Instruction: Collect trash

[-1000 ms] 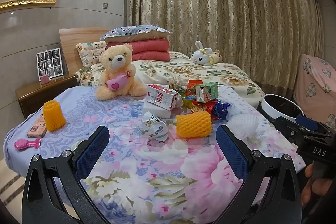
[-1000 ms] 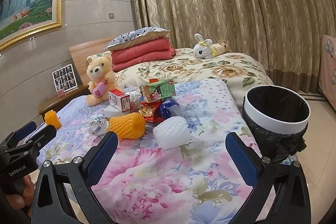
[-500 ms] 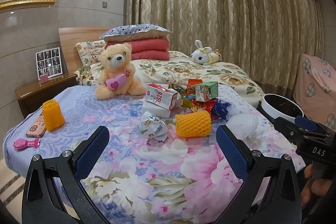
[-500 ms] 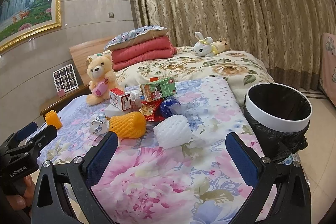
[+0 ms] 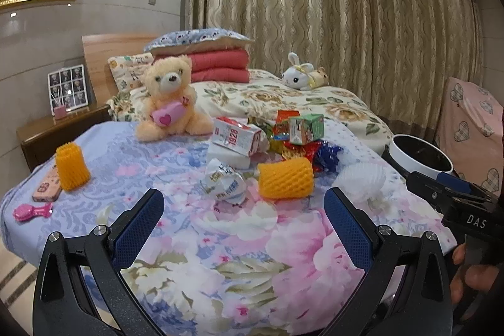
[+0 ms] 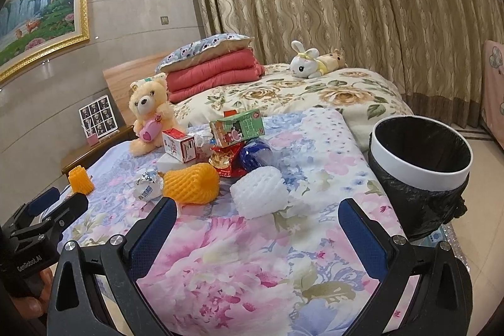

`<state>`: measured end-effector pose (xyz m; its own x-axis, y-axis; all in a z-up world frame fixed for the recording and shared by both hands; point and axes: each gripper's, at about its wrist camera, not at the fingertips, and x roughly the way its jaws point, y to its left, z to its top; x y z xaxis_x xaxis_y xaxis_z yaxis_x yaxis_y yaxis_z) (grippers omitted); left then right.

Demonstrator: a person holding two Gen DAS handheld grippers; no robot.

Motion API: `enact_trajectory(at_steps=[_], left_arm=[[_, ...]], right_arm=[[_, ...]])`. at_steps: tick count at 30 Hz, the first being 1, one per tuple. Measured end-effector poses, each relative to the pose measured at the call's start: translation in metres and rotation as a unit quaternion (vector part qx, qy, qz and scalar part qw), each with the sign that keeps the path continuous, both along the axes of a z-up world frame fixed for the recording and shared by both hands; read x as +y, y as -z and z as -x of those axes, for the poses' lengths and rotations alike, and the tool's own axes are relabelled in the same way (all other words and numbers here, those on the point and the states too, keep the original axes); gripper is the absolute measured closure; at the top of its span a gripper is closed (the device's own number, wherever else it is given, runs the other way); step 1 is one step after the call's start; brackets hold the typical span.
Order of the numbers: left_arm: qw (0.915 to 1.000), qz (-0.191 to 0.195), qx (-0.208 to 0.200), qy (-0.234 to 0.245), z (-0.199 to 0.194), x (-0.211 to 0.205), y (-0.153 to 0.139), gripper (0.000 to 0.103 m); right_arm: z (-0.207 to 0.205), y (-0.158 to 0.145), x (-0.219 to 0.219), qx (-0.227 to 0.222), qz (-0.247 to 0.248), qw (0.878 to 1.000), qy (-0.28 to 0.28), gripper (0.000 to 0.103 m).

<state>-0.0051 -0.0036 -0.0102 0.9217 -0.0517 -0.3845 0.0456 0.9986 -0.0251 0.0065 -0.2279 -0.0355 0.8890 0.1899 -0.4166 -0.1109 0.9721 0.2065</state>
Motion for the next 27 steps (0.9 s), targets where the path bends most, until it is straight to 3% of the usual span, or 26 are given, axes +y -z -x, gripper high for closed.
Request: enact_trajectory(at_steps=[19, 27], left_arm=[[0.9965, 0.006, 0.078, 0.029, -0.061, -0.011, 0.027, 0.0], [0.9931, -0.013, 0.109, 0.041, -0.099, -0.03, 0.038, 0.0]], right_arm=[[-0.049, 0.021, -0.015, 0.079, -0.036, 0.996, -0.017, 0.0], [-0.077, 0.034, -0.018, 0.12, -0.053, 0.991, -0.021, 0.002]])
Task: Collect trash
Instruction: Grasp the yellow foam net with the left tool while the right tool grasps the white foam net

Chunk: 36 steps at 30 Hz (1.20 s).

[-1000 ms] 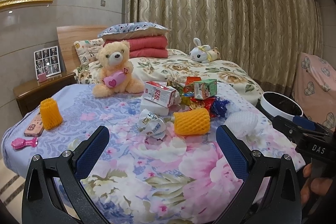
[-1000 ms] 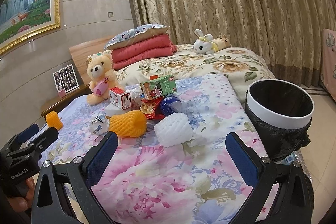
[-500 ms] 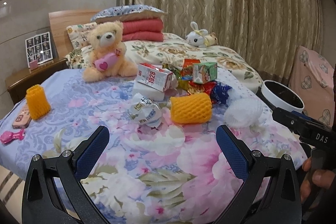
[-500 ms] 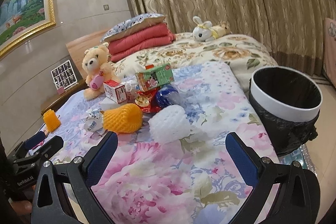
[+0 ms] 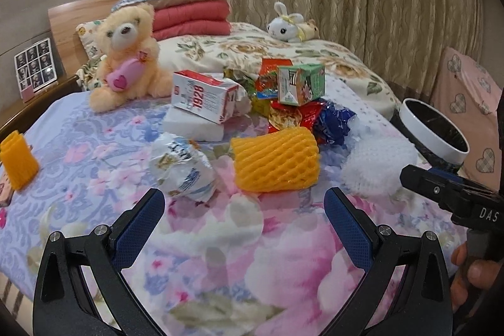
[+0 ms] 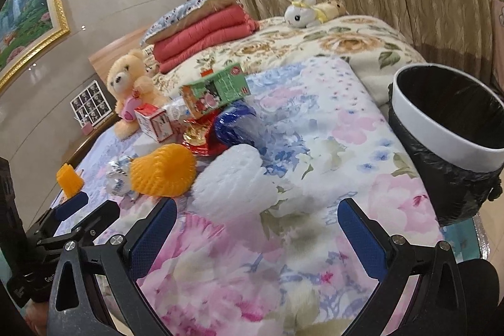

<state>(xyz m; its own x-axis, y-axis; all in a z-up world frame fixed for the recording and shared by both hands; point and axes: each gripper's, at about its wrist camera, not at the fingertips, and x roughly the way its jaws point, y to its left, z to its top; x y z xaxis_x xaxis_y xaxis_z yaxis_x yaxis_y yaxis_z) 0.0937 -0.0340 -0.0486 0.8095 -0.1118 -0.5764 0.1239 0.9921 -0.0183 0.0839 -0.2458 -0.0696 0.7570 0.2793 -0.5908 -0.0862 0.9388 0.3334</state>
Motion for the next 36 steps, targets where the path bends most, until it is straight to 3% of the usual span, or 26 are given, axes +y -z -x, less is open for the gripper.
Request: enact_trajectory(at_steps=[4, 7, 10, 12, 14, 15, 16, 19, 23, 36], left_arm=[[0.9999, -0.002, 0.016, 0.002, -0.016, -0.006, 0.004, 0.0], [0.9997, 0.001, 0.024, 0.005, -0.026, -0.011, 0.005, 0.0], [0.9995, -0.003, 0.029, 0.009, -0.035, -0.017, 0.006, 0.001], [0.9992, -0.002, 0.037, 0.016, -0.041, -0.021, 0.008, 0.015], [0.9986, 0.0, 0.047, 0.024, -0.046, -0.024, 0.01, 0.028], [0.9982, 0.002, 0.053, 0.028, -0.048, -0.026, 0.011, 0.037], [0.9979, 0.002, 0.057, 0.03, -0.049, -0.027, 0.012, 0.039], [0.9977, 0.003, 0.058, 0.036, -0.049, -0.029, 0.014, 0.054], [0.9966, 0.008, 0.066, 0.047, -0.044, -0.029, 0.016, 0.09], [0.9962, 0.017, 0.042, 0.074, -0.022, -0.044, 0.003, 0.092]], right_arm=[[-0.009, 0.005, -0.002, 0.013, -0.016, 1.0, -0.004, 0.006], [-0.016, 0.008, -0.004, 0.022, -0.029, 0.999, -0.013, 0.015], [-0.022, 0.011, -0.004, 0.03, -0.037, 0.999, -0.02, 0.034], [-0.025, 0.012, -0.005, 0.035, -0.043, 0.998, -0.024, 0.053], [-0.027, 0.013, -0.006, 0.037, -0.045, 0.998, -0.027, 0.063], [-0.027, 0.013, -0.007, 0.037, -0.045, 0.998, -0.029, 0.075], [-0.027, 0.013, -0.009, 0.037, -0.048, 0.998, -0.03, 0.08], [-0.024, 0.012, -0.011, 0.03, -0.051, 0.998, -0.035, 0.084], [-0.016, 0.009, -0.014, 0.019, -0.049, 0.998, -0.039, 0.087], [0.01, -0.008, -0.053, -0.01, -0.067, 0.998, -0.017, 0.088]])
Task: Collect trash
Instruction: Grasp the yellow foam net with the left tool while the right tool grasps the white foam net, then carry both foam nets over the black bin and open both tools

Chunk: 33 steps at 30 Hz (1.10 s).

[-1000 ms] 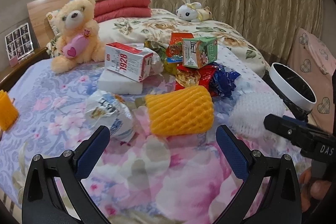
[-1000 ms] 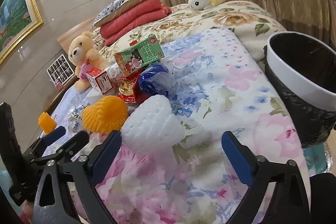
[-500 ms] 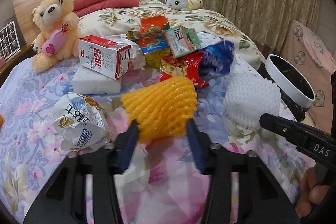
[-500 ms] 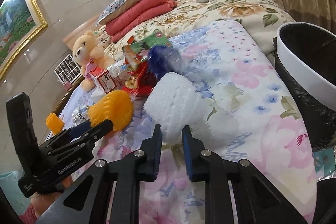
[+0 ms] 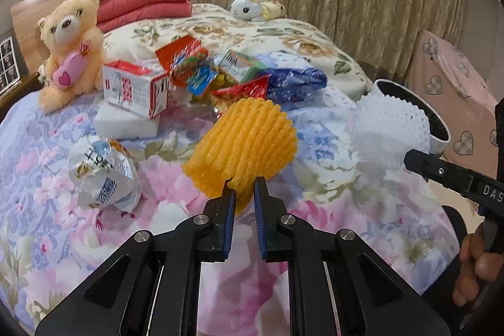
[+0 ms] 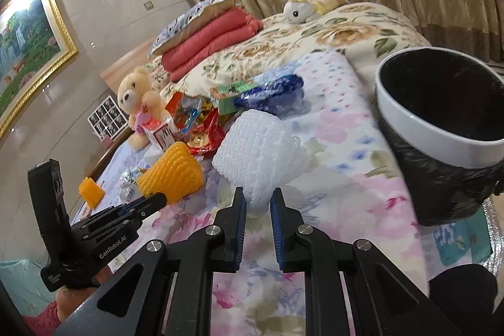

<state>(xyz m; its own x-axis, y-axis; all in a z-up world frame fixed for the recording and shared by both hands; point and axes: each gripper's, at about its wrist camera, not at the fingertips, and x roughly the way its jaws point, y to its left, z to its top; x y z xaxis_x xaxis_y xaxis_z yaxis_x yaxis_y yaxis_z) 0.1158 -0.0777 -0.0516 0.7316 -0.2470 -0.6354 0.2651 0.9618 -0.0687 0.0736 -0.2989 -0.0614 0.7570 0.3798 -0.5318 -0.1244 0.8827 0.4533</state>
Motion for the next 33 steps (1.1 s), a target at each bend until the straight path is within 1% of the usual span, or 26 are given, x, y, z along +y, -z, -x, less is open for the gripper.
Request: enact_trajectory(at_steps=[5, 13, 23, 33], left_arm=[[0.9997, 0.003, -0.016, 0.018, 0.004, -0.012, -0.013, 0.093], [0.9979, 0.006, -0.017, 0.062, 0.0, -0.051, -0.021, 0.093], [0.992, 0.004, -0.025, 0.124, -0.006, -0.111, -0.034, 0.093], [0.9855, -0.003, -0.023, 0.168, -0.02, -0.17, -0.042, 0.093]], right_arm=[[0.003, -0.004, -0.011, -0.006, -0.003, 1.0, 0.01, 0.088], [0.01, -0.009, -0.044, -0.01, -0.001, 0.999, 0.042, 0.088], [0.018, -0.017, -0.093, -0.013, 0.001, 0.996, 0.093, 0.088], [0.016, -0.019, -0.143, -0.004, 0.005, 0.99, 0.142, 0.088]])
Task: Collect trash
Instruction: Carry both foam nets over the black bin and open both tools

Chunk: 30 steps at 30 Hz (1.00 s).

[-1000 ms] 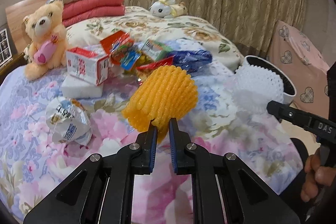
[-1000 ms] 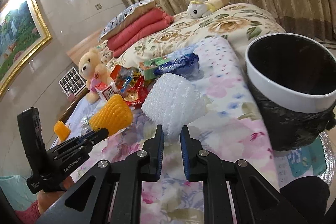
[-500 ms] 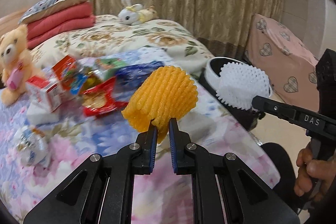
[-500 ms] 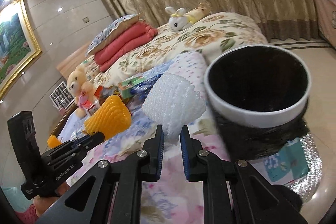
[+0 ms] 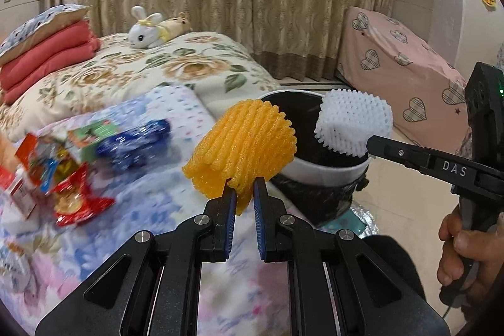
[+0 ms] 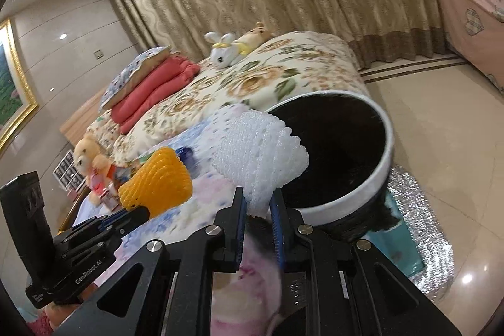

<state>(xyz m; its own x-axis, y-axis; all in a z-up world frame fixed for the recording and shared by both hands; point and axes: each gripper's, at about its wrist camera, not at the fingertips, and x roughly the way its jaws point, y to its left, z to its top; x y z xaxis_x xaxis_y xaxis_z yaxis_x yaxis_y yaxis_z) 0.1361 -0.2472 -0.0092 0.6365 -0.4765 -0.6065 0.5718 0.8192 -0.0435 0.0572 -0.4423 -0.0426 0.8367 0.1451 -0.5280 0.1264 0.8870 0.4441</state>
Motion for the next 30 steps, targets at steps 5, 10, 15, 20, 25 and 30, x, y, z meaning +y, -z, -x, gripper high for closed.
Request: enact_trajectory(at_steps=[5, 10, 15, 20, 25, 30], left_arm=[[0.9999, -0.003, 0.0, 0.015, -0.008, -0.024, -0.004, 0.093], [0.9995, -0.014, 0.003, 0.028, -0.017, -0.046, -0.003, 0.093], [0.9991, -0.02, 0.011, 0.037, -0.025, -0.064, 0.0, 0.093], [0.9987, -0.023, 0.016, 0.043, -0.031, -0.076, 0.0, 0.092], [0.9983, -0.025, 0.026, 0.045, -0.036, -0.083, 0.004, 0.086], [0.9989, -0.015, 0.028, 0.034, -0.033, -0.075, 0.006, 0.049]], right_arm=[[-0.005, 0.0, -0.017, 0.009, 0.007, 1.0, 0.011, 0.088], [-0.012, 0.004, -0.029, 0.018, 0.007, 1.0, 0.016, 0.088], [-0.018, 0.009, -0.04, 0.026, 0.002, 0.999, 0.019, 0.087], [-0.025, 0.012, -0.045, 0.037, 0.003, 0.999, 0.017, 0.084], [-0.031, 0.015, -0.05, 0.046, 0.0, 0.999, 0.02, 0.077], [-0.028, 0.015, -0.053, 0.046, -0.003, 0.998, 0.034, 0.044]])
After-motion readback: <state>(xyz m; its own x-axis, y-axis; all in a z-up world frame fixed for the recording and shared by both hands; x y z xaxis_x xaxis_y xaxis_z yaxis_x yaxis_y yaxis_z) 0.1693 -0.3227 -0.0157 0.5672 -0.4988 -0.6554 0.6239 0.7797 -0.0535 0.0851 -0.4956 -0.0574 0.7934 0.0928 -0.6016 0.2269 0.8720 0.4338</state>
